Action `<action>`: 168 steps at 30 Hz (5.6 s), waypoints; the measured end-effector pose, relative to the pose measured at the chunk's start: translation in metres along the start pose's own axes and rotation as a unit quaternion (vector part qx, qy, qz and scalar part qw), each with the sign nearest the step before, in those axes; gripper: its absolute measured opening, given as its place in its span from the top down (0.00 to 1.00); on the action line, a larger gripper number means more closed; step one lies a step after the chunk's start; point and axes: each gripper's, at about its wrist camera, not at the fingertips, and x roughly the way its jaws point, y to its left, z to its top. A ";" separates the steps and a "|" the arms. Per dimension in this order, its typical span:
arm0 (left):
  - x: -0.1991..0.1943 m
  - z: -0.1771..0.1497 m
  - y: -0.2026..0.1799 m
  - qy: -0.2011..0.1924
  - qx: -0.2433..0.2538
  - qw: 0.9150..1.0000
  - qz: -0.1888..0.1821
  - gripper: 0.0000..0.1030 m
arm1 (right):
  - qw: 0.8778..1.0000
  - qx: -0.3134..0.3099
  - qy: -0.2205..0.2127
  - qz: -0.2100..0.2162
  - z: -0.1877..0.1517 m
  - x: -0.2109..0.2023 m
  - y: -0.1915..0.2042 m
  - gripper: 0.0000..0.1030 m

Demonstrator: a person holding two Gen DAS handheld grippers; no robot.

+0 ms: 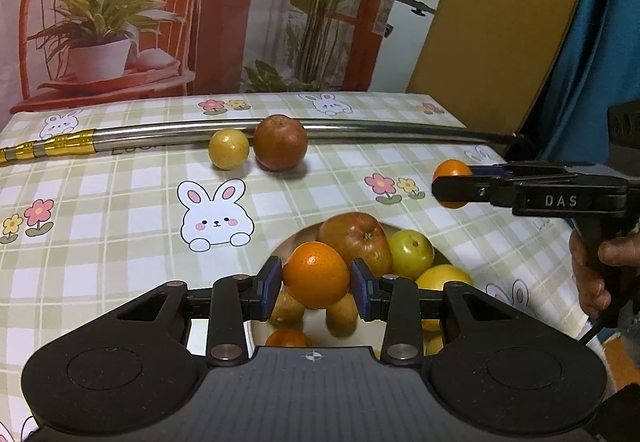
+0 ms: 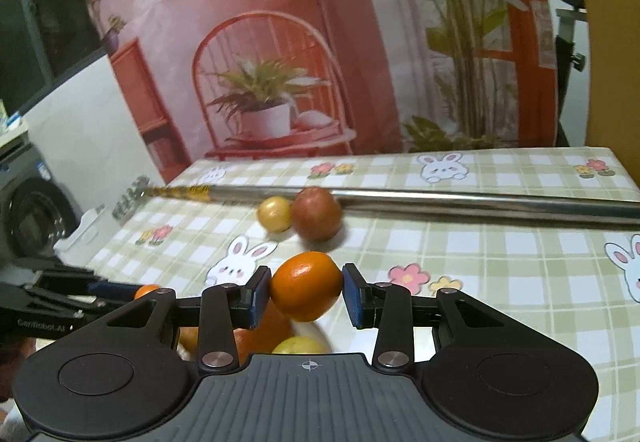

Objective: Organize fruits
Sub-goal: 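Drop the mandarin on the plate with the left gripper while the right gripper carries its mandarin, then lower the mandarin onto the plate and open the right gripper, then move the left gripper to the yellow round fruit by the pole and close on it, then lift the yellow fruit with the left gripper while the right gripper grasps the red apple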

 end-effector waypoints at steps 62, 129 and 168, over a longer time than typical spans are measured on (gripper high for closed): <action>-0.007 -0.002 0.031 -0.010 -0.077 0.997 0.031 0.62 | 0.996 -0.058 0.064 0.015 -0.016 0.017 0.030 0.64; 0.125 0.071 0.069 -0.013 -0.061 0.996 0.060 0.54 | 0.999 0.004 -0.024 -0.027 0.039 0.095 -0.036 0.63; 0.017 0.024 0.054 -0.072 -0.122 0.988 0.060 0.54 | 0.990 -0.136 0.040 0.010 0.047 0.204 0.002 0.41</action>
